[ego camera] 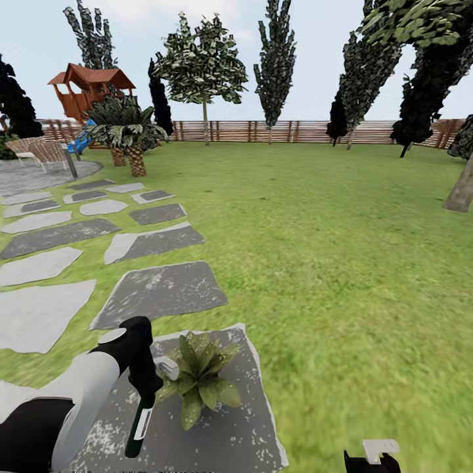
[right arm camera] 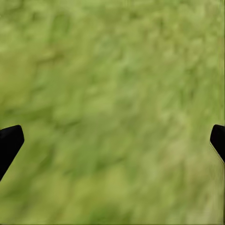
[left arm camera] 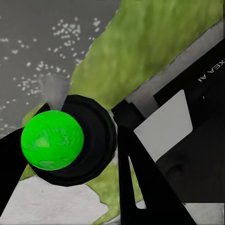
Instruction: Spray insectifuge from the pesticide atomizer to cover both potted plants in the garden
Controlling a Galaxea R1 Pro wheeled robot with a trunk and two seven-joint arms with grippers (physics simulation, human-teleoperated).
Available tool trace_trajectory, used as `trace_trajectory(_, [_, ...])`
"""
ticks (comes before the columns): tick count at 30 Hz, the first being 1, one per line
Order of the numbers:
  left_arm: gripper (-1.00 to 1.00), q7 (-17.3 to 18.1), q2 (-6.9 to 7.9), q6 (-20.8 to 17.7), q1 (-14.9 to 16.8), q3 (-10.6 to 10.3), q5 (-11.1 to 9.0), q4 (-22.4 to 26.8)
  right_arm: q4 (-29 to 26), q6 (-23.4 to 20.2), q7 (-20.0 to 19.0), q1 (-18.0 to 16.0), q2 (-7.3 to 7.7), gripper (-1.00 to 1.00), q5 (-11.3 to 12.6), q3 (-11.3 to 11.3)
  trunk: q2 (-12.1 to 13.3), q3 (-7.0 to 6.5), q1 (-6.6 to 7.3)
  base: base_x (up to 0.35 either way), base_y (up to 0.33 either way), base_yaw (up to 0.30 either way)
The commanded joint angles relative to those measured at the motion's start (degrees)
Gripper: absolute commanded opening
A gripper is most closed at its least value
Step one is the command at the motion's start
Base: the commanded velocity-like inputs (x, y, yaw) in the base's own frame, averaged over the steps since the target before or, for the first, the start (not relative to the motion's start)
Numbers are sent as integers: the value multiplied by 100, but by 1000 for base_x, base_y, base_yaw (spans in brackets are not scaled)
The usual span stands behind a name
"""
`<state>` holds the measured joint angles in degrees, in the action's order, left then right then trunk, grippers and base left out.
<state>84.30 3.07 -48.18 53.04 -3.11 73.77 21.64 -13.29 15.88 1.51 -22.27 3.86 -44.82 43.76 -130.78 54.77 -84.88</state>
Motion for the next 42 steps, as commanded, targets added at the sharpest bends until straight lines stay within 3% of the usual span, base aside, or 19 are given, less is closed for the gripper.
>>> trace_trajectory(1, [-100, 51, 1, -60, -2, -32, 24, 7, 11, 29, 16, -6, 0, 100, -57, 42, -2, 5, 1, 0, -272, 277])
trace_trajectory(16, [-100, -41, 85, -51, -110, -32, 15, -8, 11, 27, 16, -6, 0, 100, -62, 45, -2, 5, 1, 0, -231, 243])
trace_trajectory(18, [-100, -170, 87, -47, -244, -26, 15, -4, 11, 24, 16, -6, 5, 100, -62, 42, -2, 5, 1, 0, -14, 35])
trace_trajectory(20, [-100, -628, 88, -43, -454, 21, -31, -9, 11, 21, 9, -6, 8, 100, -68, 37, -2, 5, 1, 0, -3, 6])
trace_trajectory(26, [-100, -766, 89, -44, -506, 68, -80, -2, 11, 20, 7, -6, 5, 100, -64, 36, -2, 5, 1, 0, 0, 1])
trace_trajectory(27, [-100, -766, 94, -48, -505, 96, -109, -2, 11, 24, 11, -6, 3, 100, -63, 36, -2, 5, 1, 0, 0, 0])
trace_trajectory(29, [-100, -775, 116, -44, -505, 439, -152, 6, 14, 28, 15, -6, 1, 100, -62, 36, -2, 5, 1, 102, -65, 0])
trace_trajectory(31, [-100, -782, 125, -41, -505, 572, -155, 7, 12, 29, 16, -6, 0, 100, -62, 36, -2, 5, 1, 204, -159, 36])
trace_trajectory(39, [-100, -797, 131, -15, -509, 591, -94, 1, 15, 29, 16, -6, 0, 100, -62, 36, -2, 5, 1, 165, -215, 236])
trace_trajectory(42, [-100, -866, 202, -1, -515, 580, -77, -20, 13, 29, 16, -6, 0, 100, -62, 36, -2, 5, 1, 16, -227, 271])
